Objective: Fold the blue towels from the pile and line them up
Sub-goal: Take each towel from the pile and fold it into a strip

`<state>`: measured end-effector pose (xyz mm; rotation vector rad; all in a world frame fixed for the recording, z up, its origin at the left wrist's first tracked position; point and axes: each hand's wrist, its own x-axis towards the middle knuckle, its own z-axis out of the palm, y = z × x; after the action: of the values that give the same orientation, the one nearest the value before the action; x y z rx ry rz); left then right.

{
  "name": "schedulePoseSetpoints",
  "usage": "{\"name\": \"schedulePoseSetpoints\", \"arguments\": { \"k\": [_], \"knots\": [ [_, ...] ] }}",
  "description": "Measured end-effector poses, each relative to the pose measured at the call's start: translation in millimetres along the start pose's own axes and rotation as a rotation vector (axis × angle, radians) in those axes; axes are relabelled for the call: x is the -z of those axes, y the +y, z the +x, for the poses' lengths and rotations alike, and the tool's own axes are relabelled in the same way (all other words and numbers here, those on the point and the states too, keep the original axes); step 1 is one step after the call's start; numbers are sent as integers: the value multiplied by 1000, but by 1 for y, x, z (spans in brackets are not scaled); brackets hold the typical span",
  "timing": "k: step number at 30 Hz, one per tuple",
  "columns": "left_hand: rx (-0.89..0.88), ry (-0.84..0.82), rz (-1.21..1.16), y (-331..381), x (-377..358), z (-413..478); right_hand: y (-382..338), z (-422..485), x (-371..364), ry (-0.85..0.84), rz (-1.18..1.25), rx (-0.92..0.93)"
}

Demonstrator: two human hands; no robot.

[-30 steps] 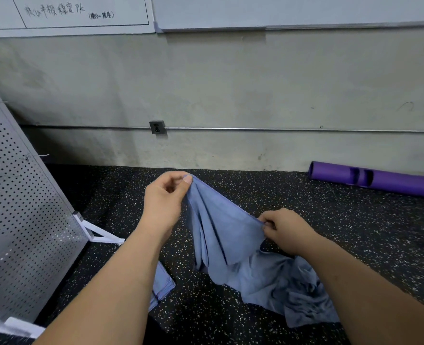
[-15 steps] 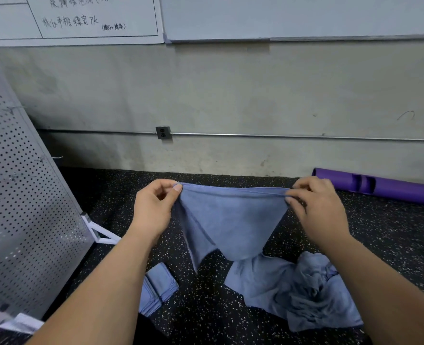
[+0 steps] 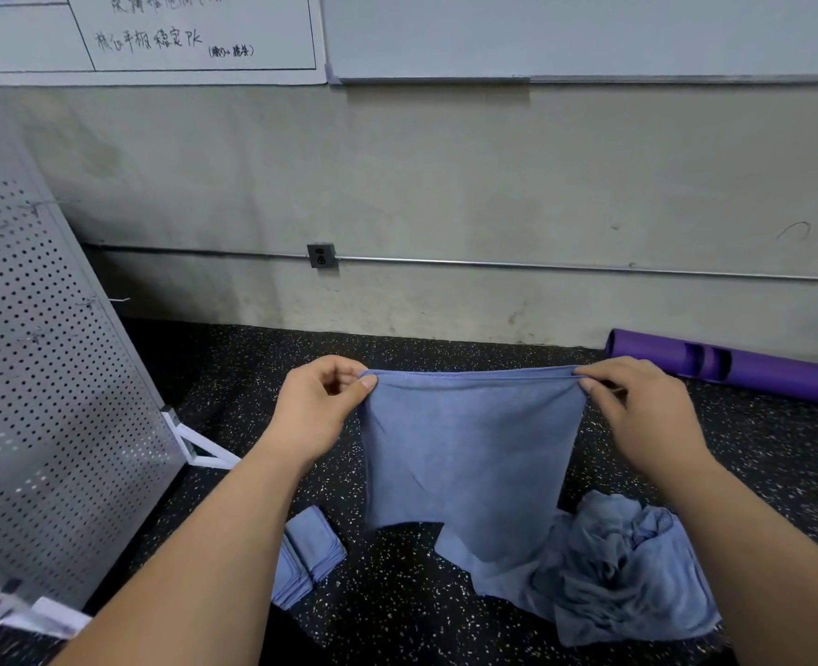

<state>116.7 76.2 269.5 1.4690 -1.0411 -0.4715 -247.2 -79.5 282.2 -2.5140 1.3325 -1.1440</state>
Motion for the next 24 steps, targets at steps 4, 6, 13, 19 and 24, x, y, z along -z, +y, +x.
{"name": "schedulePoseSetpoints", "arguments": {
  "k": [4, 6, 13, 19, 24],
  "knots": [
    [3, -41, 75, -2, 0, 3, -8, 3, 11, 59, 174, -69],
    [-2, -55, 135, -2, -2, 3, -7, 3, 11, 54, 209, -121],
    [-52, -34, 245, -5, -9, 6, -3, 11, 9, 19, 282, -303],
    [-61, 23, 194, -2, -15, 10, -2, 12, 5, 17, 288, -322],
    [-52, 5, 309, -10, -19, 15, -1, 14, 5, 17, 238, -318]
  ]
}}
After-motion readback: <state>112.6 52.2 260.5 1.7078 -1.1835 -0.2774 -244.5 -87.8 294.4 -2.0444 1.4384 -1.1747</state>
